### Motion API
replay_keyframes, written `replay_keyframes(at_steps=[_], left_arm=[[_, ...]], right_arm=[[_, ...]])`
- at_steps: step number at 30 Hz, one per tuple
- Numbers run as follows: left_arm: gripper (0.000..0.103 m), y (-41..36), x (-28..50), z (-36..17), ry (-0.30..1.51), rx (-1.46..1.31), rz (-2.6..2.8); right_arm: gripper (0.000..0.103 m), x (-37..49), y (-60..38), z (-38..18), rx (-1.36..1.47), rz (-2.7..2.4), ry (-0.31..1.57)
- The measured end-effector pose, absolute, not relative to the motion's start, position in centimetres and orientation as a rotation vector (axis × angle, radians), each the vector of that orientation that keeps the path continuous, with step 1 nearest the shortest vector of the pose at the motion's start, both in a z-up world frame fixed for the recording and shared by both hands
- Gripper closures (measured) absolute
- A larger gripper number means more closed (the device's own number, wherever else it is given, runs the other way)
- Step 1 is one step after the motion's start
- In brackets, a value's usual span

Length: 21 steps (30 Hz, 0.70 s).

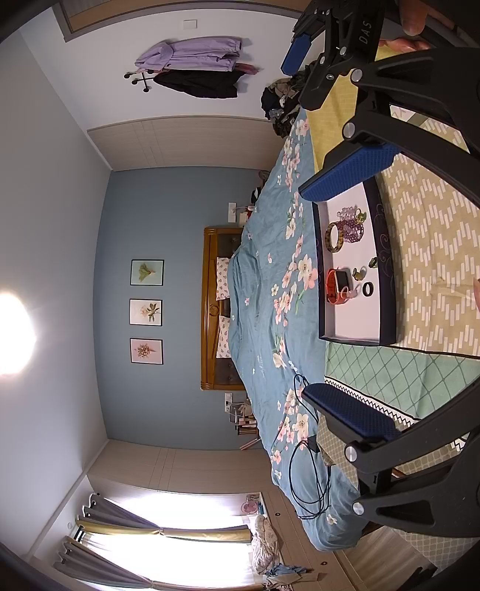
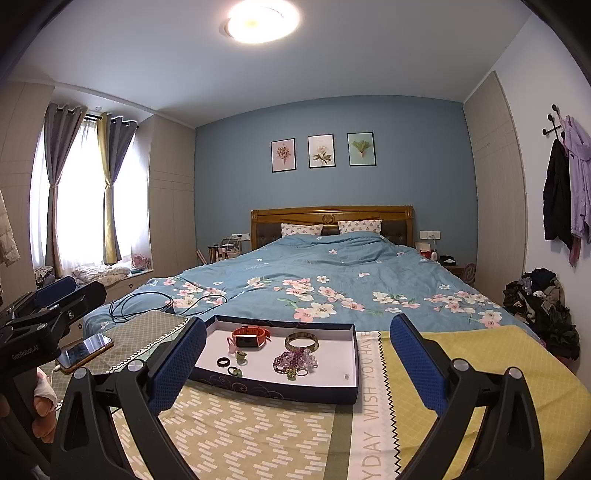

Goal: Organize jewelry

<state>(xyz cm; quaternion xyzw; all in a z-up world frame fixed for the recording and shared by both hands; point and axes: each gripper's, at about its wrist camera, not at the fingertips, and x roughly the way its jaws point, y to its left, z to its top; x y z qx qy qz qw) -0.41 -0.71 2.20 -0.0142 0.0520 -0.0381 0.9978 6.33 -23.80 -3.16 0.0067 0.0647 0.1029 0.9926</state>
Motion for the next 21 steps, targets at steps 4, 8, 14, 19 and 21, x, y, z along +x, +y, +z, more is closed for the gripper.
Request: replay_keyframes(at_steps=[4,8,14,19,21], left_arm=[[0.006,-0.76,-0.43,2.29,0.103,-0.028,-0.076],[0.006,-0.74,-0.43,2.22,0.104,-0.028,-0.077],[0.006,-0.75,-0.48,2.24,0.104,-0.028,-0.077],[0.006,-0.75,-0.49,2.2,0.103,-0.026,-0.073],[0.006,-0.77,-0.58,2.17,0.098,-0.026,-0.068]], right_arm=[[0.007,6.44,-23.79,-3.2,0.014,0.208,0.131],[0.007,6.4,-23.85,-3.25,0.014,0.208,0.132],[0.007,6.4,-23.82,-3.36,0.015,0.208,0.132],[0.007,6.46,-23.86,-3.49,0.017,0.209,0.135],[0.007,6.47,-23.85,-3.52,0.017,0.209,0.136]])
